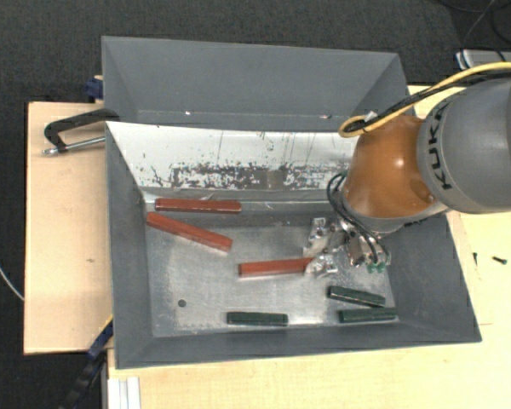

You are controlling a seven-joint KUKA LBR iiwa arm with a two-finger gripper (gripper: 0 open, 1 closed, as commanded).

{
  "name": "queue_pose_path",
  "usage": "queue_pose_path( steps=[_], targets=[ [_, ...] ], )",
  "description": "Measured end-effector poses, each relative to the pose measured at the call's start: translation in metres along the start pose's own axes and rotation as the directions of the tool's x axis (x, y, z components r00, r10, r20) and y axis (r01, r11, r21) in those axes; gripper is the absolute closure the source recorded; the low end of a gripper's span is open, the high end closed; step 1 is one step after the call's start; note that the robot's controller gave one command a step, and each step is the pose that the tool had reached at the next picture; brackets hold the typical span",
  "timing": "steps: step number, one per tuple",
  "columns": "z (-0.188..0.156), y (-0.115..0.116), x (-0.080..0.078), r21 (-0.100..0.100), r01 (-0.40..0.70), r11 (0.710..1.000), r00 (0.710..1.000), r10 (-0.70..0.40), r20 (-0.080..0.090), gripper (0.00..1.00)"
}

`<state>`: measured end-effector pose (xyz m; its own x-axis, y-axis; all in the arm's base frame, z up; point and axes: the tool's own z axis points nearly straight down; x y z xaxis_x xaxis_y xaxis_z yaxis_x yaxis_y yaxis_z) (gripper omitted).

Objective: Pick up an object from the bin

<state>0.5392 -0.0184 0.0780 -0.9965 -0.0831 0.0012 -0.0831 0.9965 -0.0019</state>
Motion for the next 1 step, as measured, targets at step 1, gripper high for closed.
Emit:
queue_pose_path(
  steps=[1],
  targets=[
    [-0.0334, 0.0177, 0.008, -0.002, 0.021, 1.0, 1.0, -0.021, -0.002, 1.0]
  ],
)
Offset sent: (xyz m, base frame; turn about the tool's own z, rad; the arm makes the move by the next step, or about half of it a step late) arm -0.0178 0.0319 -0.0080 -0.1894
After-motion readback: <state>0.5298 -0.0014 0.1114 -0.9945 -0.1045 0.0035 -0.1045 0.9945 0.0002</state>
